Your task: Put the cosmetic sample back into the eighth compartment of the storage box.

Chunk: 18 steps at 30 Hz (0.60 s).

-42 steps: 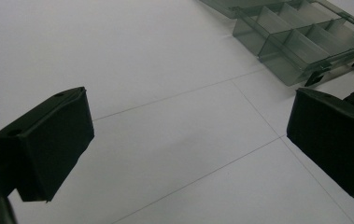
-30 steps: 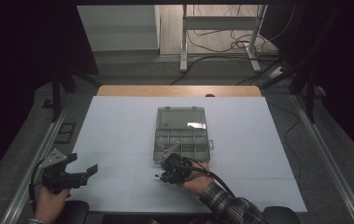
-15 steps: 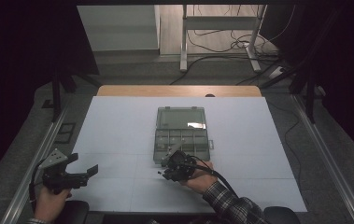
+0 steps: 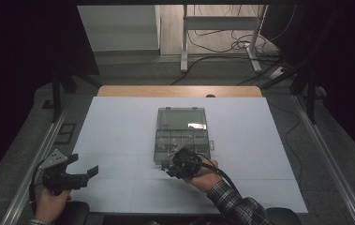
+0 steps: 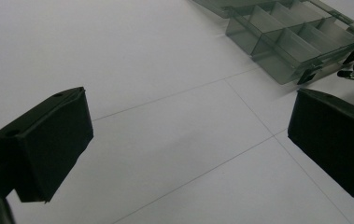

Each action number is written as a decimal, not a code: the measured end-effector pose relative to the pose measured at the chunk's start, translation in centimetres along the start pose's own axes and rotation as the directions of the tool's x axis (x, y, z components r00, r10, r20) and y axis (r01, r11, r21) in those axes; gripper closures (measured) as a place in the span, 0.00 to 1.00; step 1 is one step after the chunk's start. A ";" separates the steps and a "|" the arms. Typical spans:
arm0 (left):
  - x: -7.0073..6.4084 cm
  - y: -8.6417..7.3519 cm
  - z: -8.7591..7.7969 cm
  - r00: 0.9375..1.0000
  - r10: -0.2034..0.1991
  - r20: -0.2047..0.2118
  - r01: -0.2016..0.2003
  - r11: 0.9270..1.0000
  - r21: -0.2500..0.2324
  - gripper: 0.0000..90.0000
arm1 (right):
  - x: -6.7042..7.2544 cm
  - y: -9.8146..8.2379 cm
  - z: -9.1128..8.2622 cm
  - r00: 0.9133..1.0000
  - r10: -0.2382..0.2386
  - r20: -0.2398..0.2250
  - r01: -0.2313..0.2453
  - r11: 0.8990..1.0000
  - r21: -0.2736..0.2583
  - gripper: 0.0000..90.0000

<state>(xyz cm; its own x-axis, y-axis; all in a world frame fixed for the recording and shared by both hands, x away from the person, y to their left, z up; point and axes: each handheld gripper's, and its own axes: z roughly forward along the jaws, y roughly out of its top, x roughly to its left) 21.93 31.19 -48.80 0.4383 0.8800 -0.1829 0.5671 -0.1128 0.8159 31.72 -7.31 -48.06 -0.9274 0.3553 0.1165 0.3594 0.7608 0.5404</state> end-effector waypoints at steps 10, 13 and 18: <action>-0.3 0.1 0.0 1.000 -0.006 0.017 0.006 1.000 -0.004 0.00 | -0.4 -0.1 -0.7 1.000 0.015 0.007 -0.015 1.000 -0.012 0.90; -0.3 0.1 0.0 1.000 -0.007 0.021 0.007 1.000 -0.005 0.00 | -0.6 -0.1 -0.9 1.000 0.020 0.011 -0.020 1.000 -0.014 0.90; -0.1 0.0 0.0 0.999 -0.028 0.029 0.028 1.000 -0.007 0.00 | -0.8 -0.2 -1.4 1.000 0.025 0.015 -0.025 0.999 -0.022 0.90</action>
<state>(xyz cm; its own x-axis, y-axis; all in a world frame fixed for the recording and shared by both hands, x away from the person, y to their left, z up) 21.90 31.16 -48.74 0.4423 0.8691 -0.2214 0.5742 -0.0848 0.8143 32.27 -8.49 -47.10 -0.9163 0.3829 0.1174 0.3802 0.7397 0.5553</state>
